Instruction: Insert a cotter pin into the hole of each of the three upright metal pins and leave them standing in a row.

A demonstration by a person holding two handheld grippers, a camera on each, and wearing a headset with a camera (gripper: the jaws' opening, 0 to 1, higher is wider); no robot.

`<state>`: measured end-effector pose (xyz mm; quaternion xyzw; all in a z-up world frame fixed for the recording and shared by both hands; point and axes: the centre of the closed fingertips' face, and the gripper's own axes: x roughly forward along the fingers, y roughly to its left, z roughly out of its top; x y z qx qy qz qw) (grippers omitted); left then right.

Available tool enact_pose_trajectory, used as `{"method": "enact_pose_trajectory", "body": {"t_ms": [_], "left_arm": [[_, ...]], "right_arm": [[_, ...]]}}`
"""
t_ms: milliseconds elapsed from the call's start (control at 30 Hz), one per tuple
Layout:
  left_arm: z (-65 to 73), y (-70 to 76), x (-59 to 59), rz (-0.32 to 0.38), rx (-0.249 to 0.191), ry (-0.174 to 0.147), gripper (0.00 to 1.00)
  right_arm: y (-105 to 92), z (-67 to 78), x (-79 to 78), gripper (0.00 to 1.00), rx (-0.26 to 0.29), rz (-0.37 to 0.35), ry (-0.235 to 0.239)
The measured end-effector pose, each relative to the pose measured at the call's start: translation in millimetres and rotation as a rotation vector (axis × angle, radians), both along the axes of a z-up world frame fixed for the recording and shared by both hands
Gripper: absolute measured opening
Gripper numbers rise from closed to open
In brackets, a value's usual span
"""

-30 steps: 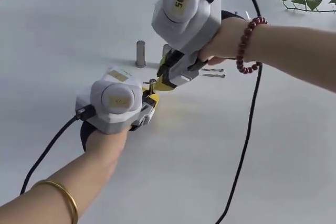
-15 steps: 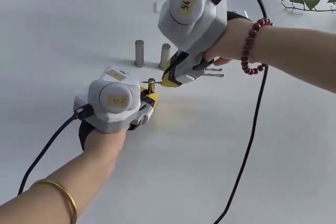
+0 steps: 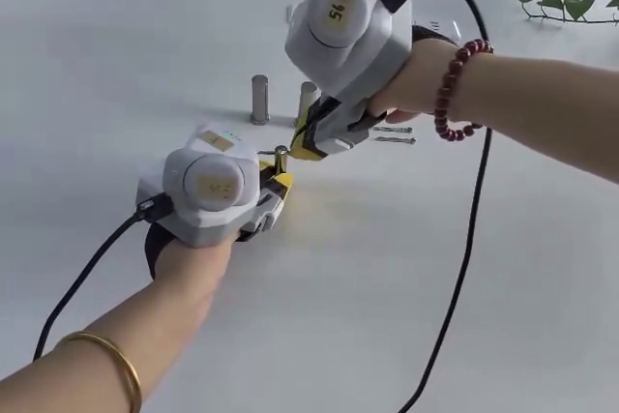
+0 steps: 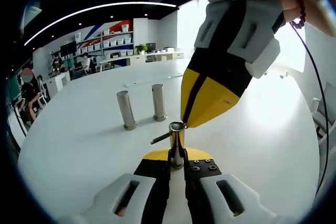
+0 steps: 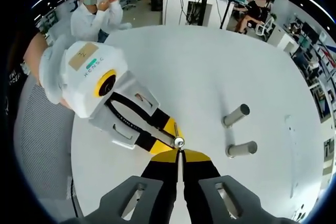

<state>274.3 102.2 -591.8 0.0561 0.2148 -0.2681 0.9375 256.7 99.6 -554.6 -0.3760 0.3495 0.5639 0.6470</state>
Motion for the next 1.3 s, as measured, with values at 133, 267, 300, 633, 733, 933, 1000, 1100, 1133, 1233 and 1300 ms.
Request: {"method": "enact_pose_trajectory", "body": {"t_ms": [133,267,300,633,733,933,1000,1100,1133,1233,1300], "left_arm": [[0.0,0.5,-0.3,0.0,-0.002,0.003,0.07],[0.3,0.7,-0.6,-0.001,-0.003,0.003,0.07],[0.2,0.9,-0.3,-0.001,-0.005,0.004,0.07],[0.2,8.5,3.5,0.004,-0.016,0.008,0.06],[1.3,11.7,4.7,0.008,-0.021,0.01,0.06],[3.9,18.8,11.1,0.019,-0.029,0.011,0.06],[4.4,20.3,12.9,0.013,-0.028,0.008,0.06],[3.3,20.6,13.8,0.004,-0.024,0.01,0.06],[2.7,21.4,13.8,0.006,-0.021,0.012,0.07],[3.1,22.5,15.0,0.006,-0.024,0.01,0.07],[3.0,22.4,15.0,0.0,-0.017,0.006,0.07]], "right_arm": [[-1.5,2.0,2.2,0.05,0.011,-0.022,-0.009],[-5.4,6.1,2.6,0.1,0.032,-0.053,0.003],[-7.1,7.0,2.6,0.12,0.041,-0.068,0.009],[-31.4,13.0,10.6,0.15,0.09,-0.181,0.018],[-40.5,15.8,13.7,0.15,0.106,-0.216,0.022],[-52.0,16.5,13.7,0.16,0.126,-0.27,0.031],[-55.8,13.0,13.3,0.16,0.129,-0.282,0.038],[-61.5,9.0,11.1,0.16,0.13,-0.307,0.051],[-63.0,8.2,10.8,0.16,0.131,-0.314,0.053],[-68.1,6.6,11.4,0.17,0.14,-0.345,0.063],[-70.6,6.5,13.0,0.17,0.146,-0.36,0.066]]}}
